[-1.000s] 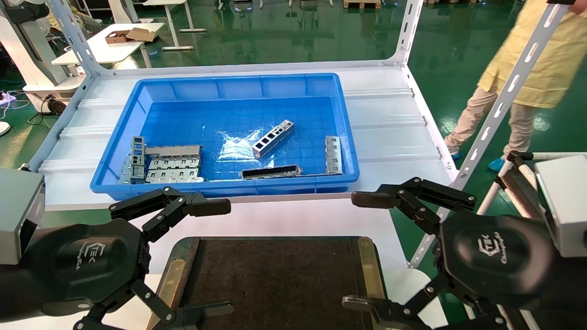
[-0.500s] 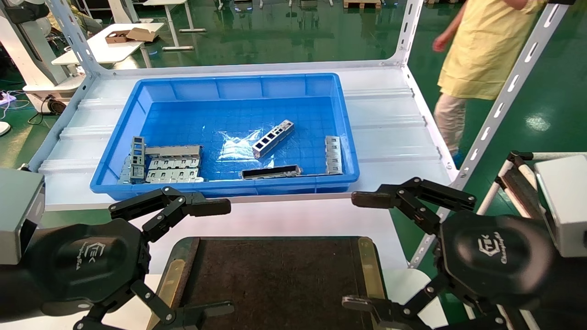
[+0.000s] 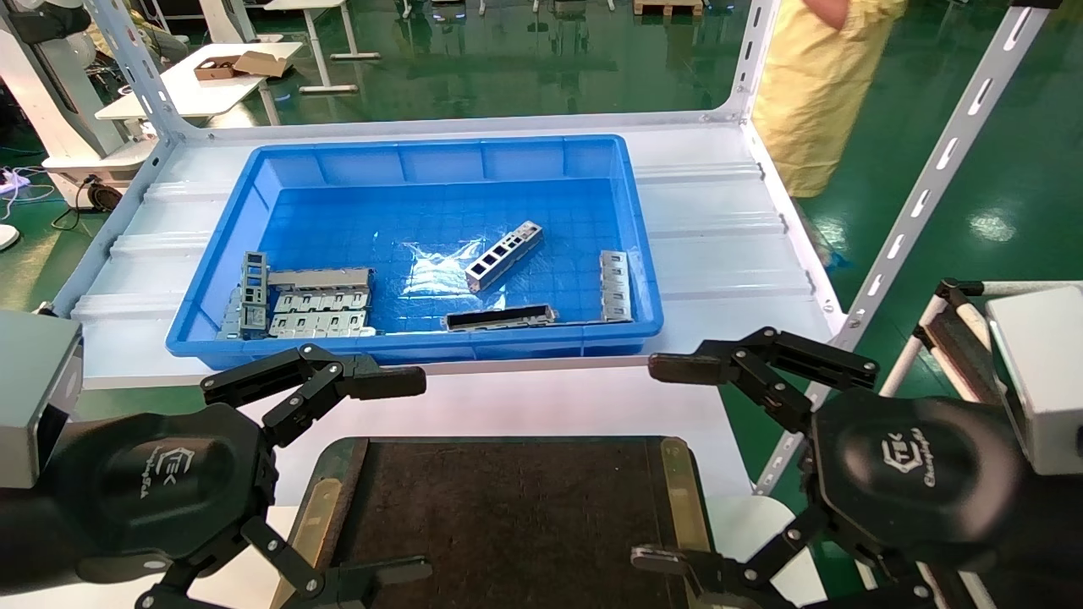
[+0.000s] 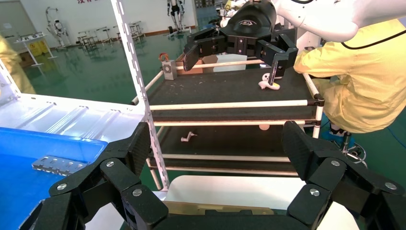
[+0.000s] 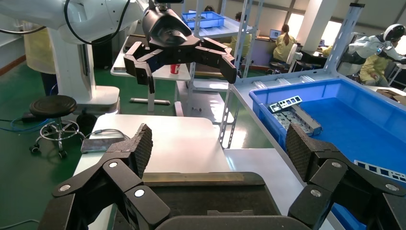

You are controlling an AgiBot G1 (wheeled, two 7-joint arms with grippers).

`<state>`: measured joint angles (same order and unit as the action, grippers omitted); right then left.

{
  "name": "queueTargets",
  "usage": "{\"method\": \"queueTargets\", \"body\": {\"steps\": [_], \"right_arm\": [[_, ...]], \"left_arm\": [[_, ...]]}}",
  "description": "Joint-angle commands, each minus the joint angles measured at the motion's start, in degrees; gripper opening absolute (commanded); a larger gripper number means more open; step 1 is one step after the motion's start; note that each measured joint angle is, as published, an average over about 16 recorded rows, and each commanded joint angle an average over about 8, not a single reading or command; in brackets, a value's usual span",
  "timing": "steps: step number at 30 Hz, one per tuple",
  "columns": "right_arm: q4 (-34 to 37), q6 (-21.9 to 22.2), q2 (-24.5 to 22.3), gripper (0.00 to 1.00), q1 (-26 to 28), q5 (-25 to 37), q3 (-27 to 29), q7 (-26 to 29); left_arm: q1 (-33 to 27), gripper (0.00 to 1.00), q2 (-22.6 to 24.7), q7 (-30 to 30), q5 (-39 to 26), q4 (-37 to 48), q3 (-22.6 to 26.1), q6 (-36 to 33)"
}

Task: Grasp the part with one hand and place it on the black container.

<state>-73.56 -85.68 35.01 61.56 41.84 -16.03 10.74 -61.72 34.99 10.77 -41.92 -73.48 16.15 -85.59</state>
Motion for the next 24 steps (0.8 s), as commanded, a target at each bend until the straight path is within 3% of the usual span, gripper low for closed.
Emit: {"method": "queueTargets", "body": {"steps": [1, 14, 24], "right_arm": [[0.00, 0.00, 0.00, 1.00, 0.00, 0.00, 0.00, 0.00], [0.05, -0.01, -0.01, 1.00, 0.04, -0.03, -0.06, -0.04], [0.05, 0.01, -0.03, 1.00, 0.05, -0.06, -0.11, -0.06]], "left_arm": [[0.07, 1.00, -0.05, -0.01, 0.02, -0.01, -0.02, -0.08], [-3.35, 1.00, 1.91, 2.15, -3.93, 0.44, 1.47, 4.08], [-10.13, 1.00, 7.76, 3.87, -11.92, 5.26, 5.40, 8.82]]}}
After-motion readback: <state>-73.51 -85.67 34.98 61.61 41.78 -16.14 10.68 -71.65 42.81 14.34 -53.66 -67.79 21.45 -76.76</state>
